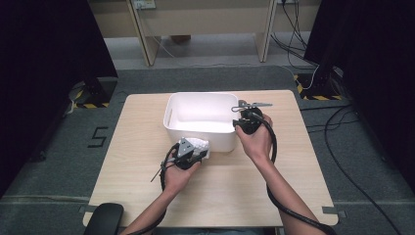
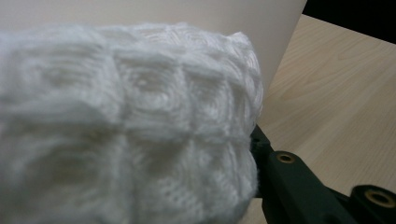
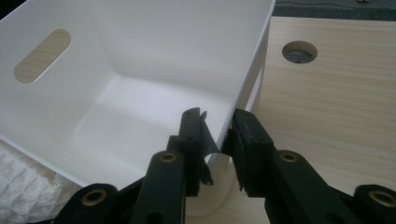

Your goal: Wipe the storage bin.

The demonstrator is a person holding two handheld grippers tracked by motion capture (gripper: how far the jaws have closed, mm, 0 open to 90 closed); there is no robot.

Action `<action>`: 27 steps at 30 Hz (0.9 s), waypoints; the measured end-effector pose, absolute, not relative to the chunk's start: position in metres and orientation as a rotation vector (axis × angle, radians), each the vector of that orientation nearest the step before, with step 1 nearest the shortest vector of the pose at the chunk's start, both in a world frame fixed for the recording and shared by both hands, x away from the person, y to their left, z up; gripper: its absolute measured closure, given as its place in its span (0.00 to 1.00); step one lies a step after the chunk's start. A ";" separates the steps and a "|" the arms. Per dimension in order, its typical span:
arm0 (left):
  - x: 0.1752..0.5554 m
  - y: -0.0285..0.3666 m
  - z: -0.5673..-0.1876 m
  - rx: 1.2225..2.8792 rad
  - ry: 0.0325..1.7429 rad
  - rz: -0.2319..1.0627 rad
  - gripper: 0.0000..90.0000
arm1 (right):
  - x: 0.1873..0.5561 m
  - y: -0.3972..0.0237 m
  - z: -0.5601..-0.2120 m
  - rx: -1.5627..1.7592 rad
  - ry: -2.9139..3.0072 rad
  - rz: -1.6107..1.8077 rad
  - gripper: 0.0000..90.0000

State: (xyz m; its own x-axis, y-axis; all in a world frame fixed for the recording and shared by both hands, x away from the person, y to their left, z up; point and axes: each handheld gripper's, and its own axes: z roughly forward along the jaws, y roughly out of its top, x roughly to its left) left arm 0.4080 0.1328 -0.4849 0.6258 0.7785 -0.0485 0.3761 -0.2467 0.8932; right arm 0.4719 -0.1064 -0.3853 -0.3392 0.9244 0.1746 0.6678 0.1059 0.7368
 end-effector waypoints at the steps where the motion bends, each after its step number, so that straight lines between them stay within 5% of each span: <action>1: 0.408 0.132 -0.485 1.857 0.922 0.508 0.83 | 0.472 -0.106 -0.385 1.563 2.059 1.083 0.83; 27: 0.405 0.130 -0.463 1.806 0.884 0.529 0.83 | 0.472 -0.107 -0.385 1.559 2.060 1.086 0.83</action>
